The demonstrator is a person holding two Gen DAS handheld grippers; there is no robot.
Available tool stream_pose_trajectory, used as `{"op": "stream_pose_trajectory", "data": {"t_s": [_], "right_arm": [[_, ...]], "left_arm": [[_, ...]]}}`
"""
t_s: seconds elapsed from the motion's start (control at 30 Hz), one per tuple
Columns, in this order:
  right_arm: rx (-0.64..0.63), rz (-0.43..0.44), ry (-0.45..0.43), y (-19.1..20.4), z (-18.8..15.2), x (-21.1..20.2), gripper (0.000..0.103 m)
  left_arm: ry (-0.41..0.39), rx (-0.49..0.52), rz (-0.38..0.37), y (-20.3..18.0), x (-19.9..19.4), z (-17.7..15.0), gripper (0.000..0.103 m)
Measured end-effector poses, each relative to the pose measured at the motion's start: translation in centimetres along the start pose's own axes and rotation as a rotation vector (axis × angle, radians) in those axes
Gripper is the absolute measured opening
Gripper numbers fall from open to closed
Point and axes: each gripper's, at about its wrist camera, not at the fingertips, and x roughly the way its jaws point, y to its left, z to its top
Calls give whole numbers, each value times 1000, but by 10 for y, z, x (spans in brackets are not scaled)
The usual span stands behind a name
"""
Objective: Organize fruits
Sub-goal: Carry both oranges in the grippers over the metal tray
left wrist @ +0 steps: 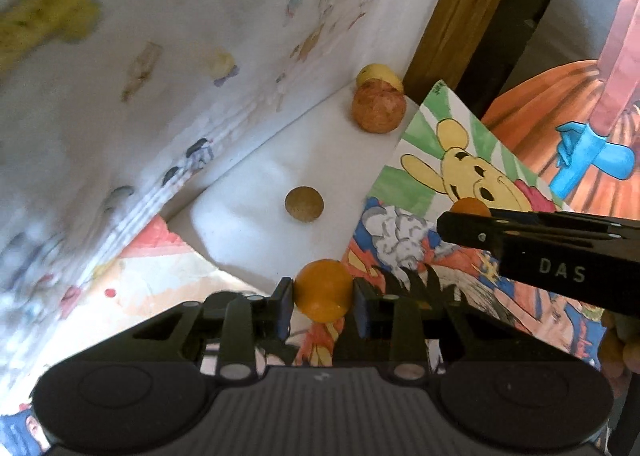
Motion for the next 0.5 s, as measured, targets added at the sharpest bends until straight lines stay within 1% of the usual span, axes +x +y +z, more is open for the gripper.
{"op": "stream_pose_trajectory", "data": {"t_s": [0.13, 0.3, 0.5], "right_arm": [[18, -20, -27, 15, -14, -32, 34], [72, -54, -62, 30, -38, -72, 34], [151, -112, -87, 48, -84, -117, 34]], "left_arm": [[-2, 15, -18, 2, -18, -11, 34], [1, 48, -43, 1, -43, -29, 34], [-9, 104, -92, -4, -77, -54, 34]]}}
